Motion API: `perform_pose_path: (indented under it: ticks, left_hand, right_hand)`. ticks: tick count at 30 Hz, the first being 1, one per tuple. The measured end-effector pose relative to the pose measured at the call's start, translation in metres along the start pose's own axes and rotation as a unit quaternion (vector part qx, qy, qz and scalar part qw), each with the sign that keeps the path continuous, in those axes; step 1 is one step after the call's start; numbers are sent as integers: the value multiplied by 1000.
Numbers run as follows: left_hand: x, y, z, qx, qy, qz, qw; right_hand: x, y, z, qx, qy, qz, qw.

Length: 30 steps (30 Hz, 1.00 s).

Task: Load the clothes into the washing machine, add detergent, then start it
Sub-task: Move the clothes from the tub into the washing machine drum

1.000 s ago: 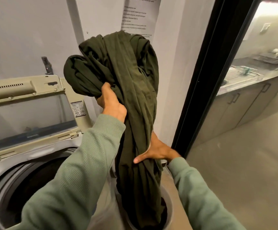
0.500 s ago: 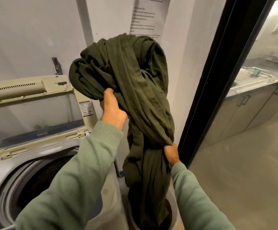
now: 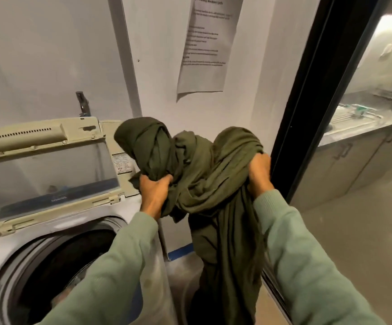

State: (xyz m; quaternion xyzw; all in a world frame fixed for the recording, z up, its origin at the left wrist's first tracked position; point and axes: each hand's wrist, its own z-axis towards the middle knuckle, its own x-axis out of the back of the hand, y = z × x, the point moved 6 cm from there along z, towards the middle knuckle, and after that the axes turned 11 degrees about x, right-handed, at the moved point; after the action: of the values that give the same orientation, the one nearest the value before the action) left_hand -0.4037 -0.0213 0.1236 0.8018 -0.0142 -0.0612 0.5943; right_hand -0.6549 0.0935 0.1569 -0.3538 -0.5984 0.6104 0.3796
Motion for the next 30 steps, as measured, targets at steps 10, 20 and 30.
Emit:
perform_pose_path:
  ticks: [10,20,30]
  left_hand:
    - [-44,49,-26,-53,-242,245,937]
    - [-46,79,-26,-99,-129,453,877]
    - [-25,47,10,-50,-88,67,993]
  right_hand:
    - [-27,-8,-32,-15,-28,-58,998]
    - [-40,-38,-69,103,-200,-116,967]
    - [-45,-68,-63,184,-211,-153,948]
